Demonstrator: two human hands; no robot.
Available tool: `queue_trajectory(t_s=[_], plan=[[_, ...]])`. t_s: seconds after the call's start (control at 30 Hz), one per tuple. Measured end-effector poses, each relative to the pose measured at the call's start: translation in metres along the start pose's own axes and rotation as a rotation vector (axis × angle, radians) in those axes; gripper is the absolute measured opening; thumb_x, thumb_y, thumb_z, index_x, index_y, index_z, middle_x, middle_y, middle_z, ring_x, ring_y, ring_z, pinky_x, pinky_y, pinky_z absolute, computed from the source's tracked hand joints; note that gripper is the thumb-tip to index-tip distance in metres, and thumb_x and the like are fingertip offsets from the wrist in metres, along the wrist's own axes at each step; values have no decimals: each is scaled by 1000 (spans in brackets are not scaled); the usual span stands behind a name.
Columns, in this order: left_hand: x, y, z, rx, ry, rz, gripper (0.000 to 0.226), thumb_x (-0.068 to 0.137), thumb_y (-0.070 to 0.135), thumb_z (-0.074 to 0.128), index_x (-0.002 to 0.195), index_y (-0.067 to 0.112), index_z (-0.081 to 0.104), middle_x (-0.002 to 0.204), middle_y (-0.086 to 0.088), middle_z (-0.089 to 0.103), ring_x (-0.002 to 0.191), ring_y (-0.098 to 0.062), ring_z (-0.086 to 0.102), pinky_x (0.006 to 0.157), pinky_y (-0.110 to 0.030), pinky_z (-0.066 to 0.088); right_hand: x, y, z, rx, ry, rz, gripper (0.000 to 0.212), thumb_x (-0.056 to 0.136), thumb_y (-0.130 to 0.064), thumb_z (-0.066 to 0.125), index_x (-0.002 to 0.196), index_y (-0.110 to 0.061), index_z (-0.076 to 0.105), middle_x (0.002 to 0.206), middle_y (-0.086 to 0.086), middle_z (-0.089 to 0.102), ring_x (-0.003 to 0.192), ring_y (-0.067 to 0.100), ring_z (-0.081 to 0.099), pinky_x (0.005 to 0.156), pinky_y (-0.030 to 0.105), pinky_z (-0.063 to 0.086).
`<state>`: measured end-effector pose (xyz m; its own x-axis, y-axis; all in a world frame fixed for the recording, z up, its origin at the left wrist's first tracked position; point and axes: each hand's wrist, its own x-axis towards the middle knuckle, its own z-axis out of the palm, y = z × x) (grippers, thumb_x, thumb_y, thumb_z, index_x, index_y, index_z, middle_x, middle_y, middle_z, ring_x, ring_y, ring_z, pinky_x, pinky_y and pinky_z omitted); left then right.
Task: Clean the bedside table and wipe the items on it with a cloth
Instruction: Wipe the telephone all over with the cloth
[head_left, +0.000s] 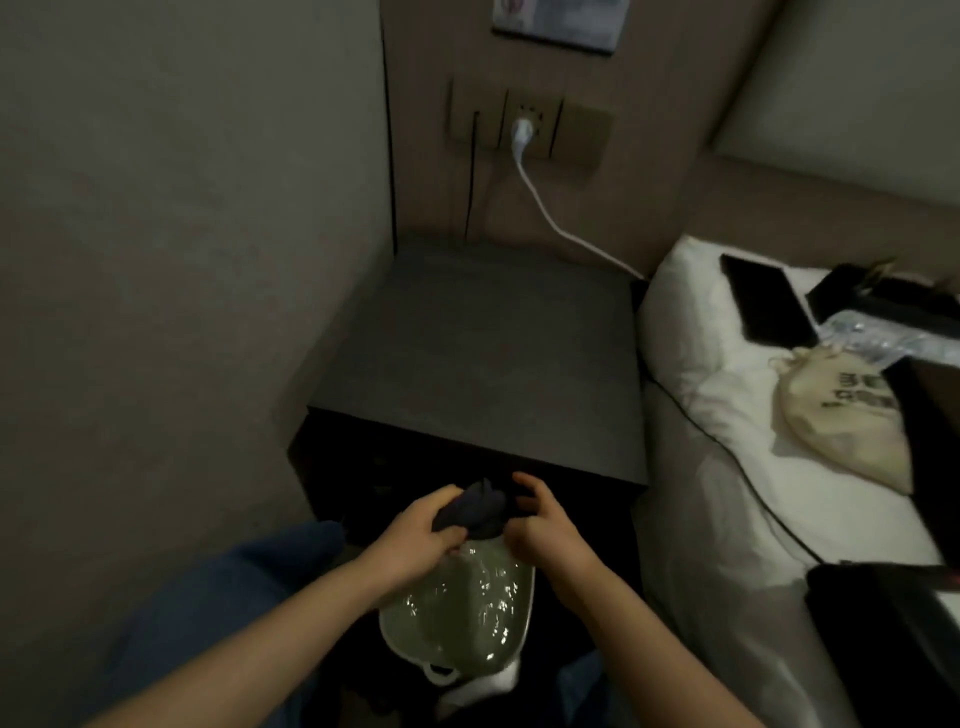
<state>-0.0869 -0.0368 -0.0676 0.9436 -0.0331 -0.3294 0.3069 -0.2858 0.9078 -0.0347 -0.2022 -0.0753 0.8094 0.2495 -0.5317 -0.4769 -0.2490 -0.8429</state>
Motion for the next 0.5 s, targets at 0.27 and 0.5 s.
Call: queue_trajectory(t_s=[0.27, 0.5], plan=[[-66, 125, -20, -67, -36, 250, 36, 94, 7, 57, 102, 42, 55, 91, 33, 66, 86, 18, 59, 73, -10, 50, -95, -73, -19, 345, -298, -137, 52, 83, -12, 66, 128, -34, 52, 123, 4, 68, 112, 24, 65, 86, 41, 49], [-119, 213, -27, -313, -38, 376, 27, 93, 13, 57, 117, 26, 62, 111, 0, 70, 104, -17, 66, 88, -36, 51, -170, -150, -25, 417, -442, -308, 48, 96, -31, 52, 138, -9, 49, 122, 20, 65, 106, 31, 66, 81, 38, 54]])
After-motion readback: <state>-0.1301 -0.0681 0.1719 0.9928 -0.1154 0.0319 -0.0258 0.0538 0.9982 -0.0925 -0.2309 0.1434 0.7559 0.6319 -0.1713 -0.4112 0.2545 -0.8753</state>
